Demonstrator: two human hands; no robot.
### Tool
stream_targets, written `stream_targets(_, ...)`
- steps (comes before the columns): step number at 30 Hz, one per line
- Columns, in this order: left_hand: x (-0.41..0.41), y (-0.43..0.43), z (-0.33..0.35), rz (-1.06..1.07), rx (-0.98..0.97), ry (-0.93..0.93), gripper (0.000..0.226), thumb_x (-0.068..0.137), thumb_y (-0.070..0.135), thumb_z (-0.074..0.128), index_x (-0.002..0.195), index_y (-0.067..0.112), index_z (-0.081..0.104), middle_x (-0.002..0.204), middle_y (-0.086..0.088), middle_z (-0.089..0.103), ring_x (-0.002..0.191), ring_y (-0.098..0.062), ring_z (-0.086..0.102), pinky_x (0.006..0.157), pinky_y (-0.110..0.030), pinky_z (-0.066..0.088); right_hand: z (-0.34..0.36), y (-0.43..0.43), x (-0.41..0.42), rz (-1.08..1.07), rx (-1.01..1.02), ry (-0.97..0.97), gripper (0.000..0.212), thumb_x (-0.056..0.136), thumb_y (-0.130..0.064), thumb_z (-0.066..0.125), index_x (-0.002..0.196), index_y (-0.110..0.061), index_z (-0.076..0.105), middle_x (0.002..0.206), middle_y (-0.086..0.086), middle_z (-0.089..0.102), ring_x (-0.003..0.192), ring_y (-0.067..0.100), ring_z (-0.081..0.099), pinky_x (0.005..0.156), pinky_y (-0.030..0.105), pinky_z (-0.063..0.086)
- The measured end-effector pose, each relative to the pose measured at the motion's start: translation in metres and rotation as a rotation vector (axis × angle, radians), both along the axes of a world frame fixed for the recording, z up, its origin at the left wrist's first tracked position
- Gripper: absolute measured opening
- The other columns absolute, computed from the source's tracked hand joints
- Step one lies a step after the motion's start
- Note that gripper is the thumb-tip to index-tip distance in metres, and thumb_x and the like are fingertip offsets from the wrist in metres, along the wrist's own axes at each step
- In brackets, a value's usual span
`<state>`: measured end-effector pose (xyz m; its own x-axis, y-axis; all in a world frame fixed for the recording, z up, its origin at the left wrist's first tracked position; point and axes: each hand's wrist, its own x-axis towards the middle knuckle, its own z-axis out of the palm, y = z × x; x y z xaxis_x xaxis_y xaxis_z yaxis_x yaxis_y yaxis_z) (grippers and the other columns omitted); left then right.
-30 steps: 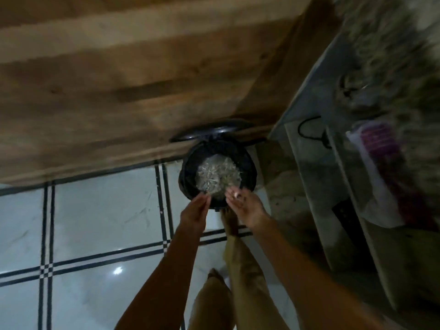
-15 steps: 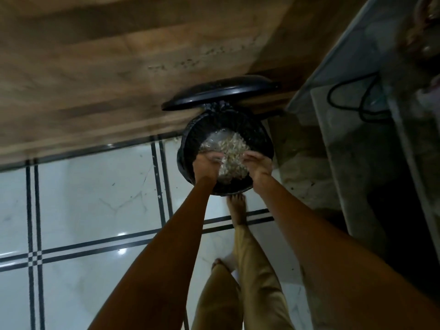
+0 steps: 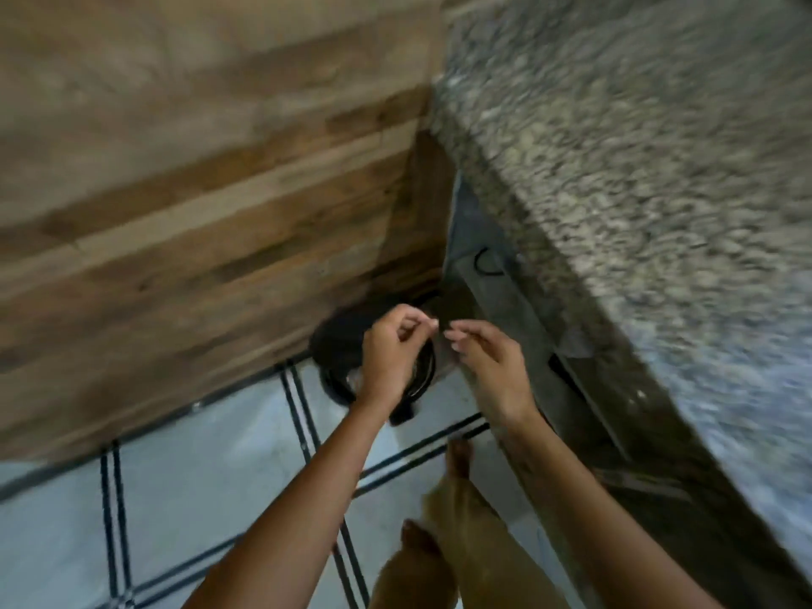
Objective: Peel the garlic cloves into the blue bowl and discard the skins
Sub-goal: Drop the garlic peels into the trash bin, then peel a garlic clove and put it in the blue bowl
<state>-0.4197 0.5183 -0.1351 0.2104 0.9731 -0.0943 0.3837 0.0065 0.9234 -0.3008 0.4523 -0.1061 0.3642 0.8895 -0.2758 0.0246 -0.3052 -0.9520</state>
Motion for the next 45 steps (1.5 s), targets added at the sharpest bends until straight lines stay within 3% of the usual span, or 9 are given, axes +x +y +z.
stream_targets(7, 0.150, -0.114, 0.137, -0.502, 0.012, -0.189, 0.028, 0.089, -0.004, 0.056, 0.095, 0.021, 0.067, 0.092, 0.007, 0.069, 0.085, 0.001, 0.065, 0.076, -0.019, 0.051, 0.124, -0.170, 0.099, -0.482, 0.109, -0.306, 0.018, 0.093, -0.015, 0.053, 0.106, -0.025, 0.061, 0.103, -0.016, 0.062, 0.098, -0.002, 0.059, 0.079, 0.008, 0.043)
stream_targets(10, 0.216, -0.194, 0.142, -0.835, -0.015, -0.106, 0.033, 0.085, -0.011, 0.055, 0.098, 0.017, 0.068, 0.096, 0.001, 0.068, 0.082, 0.008, 0.061, 0.078, -0.009, 0.047, 0.120, -0.261, 0.145, -0.788, 0.043, -0.413, 0.023, 0.091, -0.013, 0.056, 0.111, -0.025, 0.060, 0.108, -0.013, 0.059, 0.106, 0.005, 0.056, 0.088, 0.016, 0.043)
stream_targets(13, 0.266, -0.274, 0.137, -1.028, 0.004, 0.005, 0.021, 0.085, -0.003, 0.063, 0.101, 0.006, 0.072, 0.099, -0.001, 0.069, 0.084, -0.002, 0.062, 0.073, -0.002, 0.043, 0.116, -0.350, 0.182, -1.046, -0.037, -0.417, 0.023, 0.091, -0.012, 0.057, 0.112, -0.017, 0.061, 0.111, -0.006, 0.061, 0.100, 0.009, 0.058, 0.073, -0.002, 0.035)
stream_targets(16, 0.307, -0.334, 0.128, -1.073, 0.037, 0.095, 0.018, 0.084, 0.010, 0.069, 0.101, 0.006, 0.072, 0.095, -0.006, 0.072, 0.082, -0.011, 0.064, 0.071, -0.011, 0.049, 0.112, -0.426, 0.209, -1.191, -0.114, -0.447, 0.022, 0.091, -0.012, 0.057, 0.112, -0.011, 0.063, 0.114, 0.004, 0.064, 0.105, 0.017, 0.059, 0.078, 0.011, 0.036)
stream_targets(25, 0.347, -0.424, 0.104, -1.253, 0.442, 0.444, 0.006, 0.082, 0.015, 0.068, 0.082, 0.009, 0.070, 0.083, -0.009, 0.069, 0.083, -0.023, 0.063, 0.071, -0.027, 0.041, 0.096, -0.544, 0.239, -1.284, -0.158, -0.364, 0.021, 0.094, -0.011, 0.052, 0.111, -0.008, 0.063, 0.104, -0.001, 0.062, 0.086, 0.004, 0.055, 0.064, -0.001, 0.039)
stream_targets(31, 0.420, -0.432, 0.177, -1.071, 0.379, 0.044, 0.008, 0.080, 0.011, 0.072, 0.088, 0.007, 0.075, 0.080, -0.001, 0.071, 0.070, -0.009, 0.065, 0.072, -0.021, 0.051, 0.095, -0.576, 0.259, -1.424, -0.206, -0.388, 0.023, 0.093, -0.014, 0.054, 0.113, -0.011, 0.063, 0.113, 0.001, 0.062, 0.097, 0.006, 0.054, 0.080, 0.017, 0.041)
stream_targets(36, 0.485, -0.423, 0.158, -1.204, 0.399, 0.571, 0.015, 0.083, 0.007, 0.067, 0.098, 0.006, 0.071, 0.101, -0.016, 0.070, 0.098, -0.027, 0.065, 0.084, -0.029, 0.048, 0.077, -0.592, 0.256, -1.344, -0.322, -0.221, 0.030, 0.093, -0.018, 0.055, 0.121, -0.010, 0.059, 0.114, 0.006, 0.063, 0.104, 0.020, 0.059, 0.086, 0.029, 0.048)
stream_targets(40, 0.460, -0.450, 0.169, -1.157, 0.519, 0.146, 0.023, 0.089, 0.008, 0.058, 0.108, 0.007, 0.071, 0.103, -0.007, 0.072, 0.094, -0.019, 0.066, 0.088, -0.029, 0.050, 0.078, -0.591, 0.263, -1.095, -0.305, -0.199, 0.044, 0.089, -0.021, 0.060, 0.132, -0.018, 0.050, 0.124, 0.003, 0.055, 0.111, 0.018, 0.054, 0.097, 0.037, 0.046)
stream_targets(45, 0.386, -0.500, 0.122, -1.371, -0.166, 0.165, 0.035, 0.086, 0.015, 0.067, 0.120, 0.005, 0.063, 0.115, -0.009, 0.067, 0.102, -0.017, 0.065, 0.092, -0.039, 0.052, 0.076, -0.574, 0.269, -1.184, -0.256, -0.158, 0.037, 0.084, -0.012, 0.067, 0.120, -0.007, 0.060, 0.117, 0.005, 0.060, 0.111, 0.023, 0.057, 0.095, 0.033, 0.047)
